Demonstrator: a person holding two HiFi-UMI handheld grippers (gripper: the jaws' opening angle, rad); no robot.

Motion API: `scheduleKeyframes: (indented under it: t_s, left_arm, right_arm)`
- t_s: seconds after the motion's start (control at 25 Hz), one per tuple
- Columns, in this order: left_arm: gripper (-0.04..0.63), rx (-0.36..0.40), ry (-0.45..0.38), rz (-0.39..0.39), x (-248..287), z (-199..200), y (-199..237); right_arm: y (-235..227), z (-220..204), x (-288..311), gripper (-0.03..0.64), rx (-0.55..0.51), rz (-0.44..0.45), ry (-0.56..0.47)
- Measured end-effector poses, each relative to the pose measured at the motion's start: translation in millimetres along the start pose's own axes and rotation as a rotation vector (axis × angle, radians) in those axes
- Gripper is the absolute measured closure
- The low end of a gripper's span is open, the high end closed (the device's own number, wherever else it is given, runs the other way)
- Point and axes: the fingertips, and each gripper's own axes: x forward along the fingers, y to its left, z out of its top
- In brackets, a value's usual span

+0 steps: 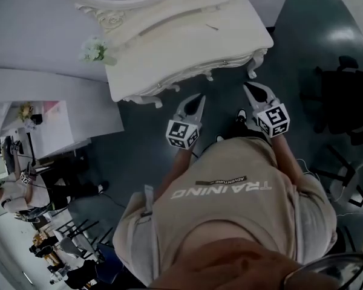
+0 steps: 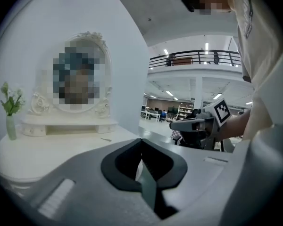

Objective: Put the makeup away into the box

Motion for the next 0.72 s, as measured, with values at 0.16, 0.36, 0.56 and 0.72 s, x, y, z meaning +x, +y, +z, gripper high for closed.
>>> scheduleKeyframes:
  t_s: [0.16, 0.36, 0.56, 0.72]
  left_arm:
    - [0.588, 0.027, 0.008, -0.009, 45, 22, 10]
    - [0.588, 0.025, 0.062, 0.057, 84, 29, 32]
    - [0.588, -0.003, 0.103, 0.106, 124, 25, 42]
    - [0.588, -0.033, 0.108, 0.143, 145, 29, 55]
  right_arm:
    - [-48, 15, 29, 0.614, 0.005, 0.002, -0.040]
    - [-89, 24, 61, 0.614, 0.020, 0.061, -0.057]
    - [-149, 10, 80, 0.613, -0.038, 0.072, -0.008]
    - [-182, 6, 98, 0.614, -0.007, 0.083, 0.013]
